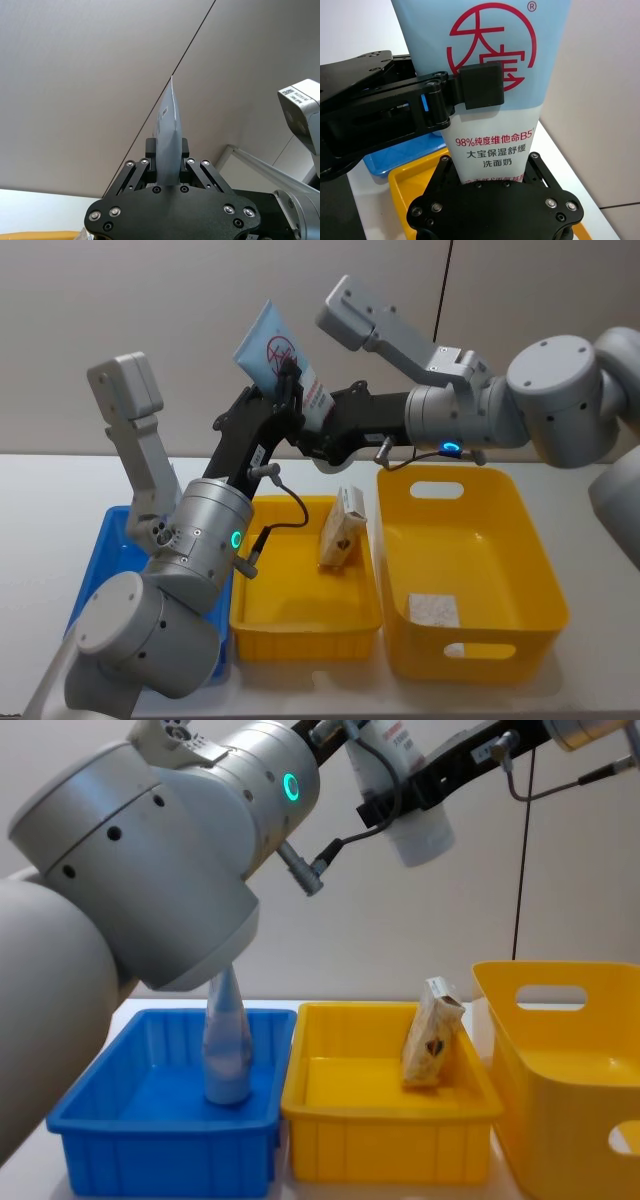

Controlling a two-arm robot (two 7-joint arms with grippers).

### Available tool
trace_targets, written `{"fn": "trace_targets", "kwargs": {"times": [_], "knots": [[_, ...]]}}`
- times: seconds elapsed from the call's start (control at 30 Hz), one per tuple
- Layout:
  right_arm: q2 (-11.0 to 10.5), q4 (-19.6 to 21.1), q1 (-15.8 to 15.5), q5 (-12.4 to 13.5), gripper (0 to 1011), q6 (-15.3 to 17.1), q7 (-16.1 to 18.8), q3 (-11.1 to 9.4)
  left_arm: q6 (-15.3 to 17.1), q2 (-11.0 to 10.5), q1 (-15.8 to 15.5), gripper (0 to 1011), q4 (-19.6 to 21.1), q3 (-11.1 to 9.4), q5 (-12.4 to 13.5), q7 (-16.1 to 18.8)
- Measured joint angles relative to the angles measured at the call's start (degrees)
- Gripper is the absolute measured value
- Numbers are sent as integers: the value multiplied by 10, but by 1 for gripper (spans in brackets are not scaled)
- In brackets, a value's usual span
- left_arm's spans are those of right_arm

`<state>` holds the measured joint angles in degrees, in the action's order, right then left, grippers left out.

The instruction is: Bimanual collaborative sorting of washing and personal care products

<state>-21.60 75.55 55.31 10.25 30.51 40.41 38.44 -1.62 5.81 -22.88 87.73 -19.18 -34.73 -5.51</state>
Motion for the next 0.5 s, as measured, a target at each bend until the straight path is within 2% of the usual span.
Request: {"fn": "trace_targets", "kwargs": {"times": [0.37,0.5], "knots": [[1,-1,1,0,339,0,0,1,0,0,0,211,0,-1,0,0],[1,-1,1,0,328,0,0,1,0,0,0,280,0,-1,0,-1]]}}
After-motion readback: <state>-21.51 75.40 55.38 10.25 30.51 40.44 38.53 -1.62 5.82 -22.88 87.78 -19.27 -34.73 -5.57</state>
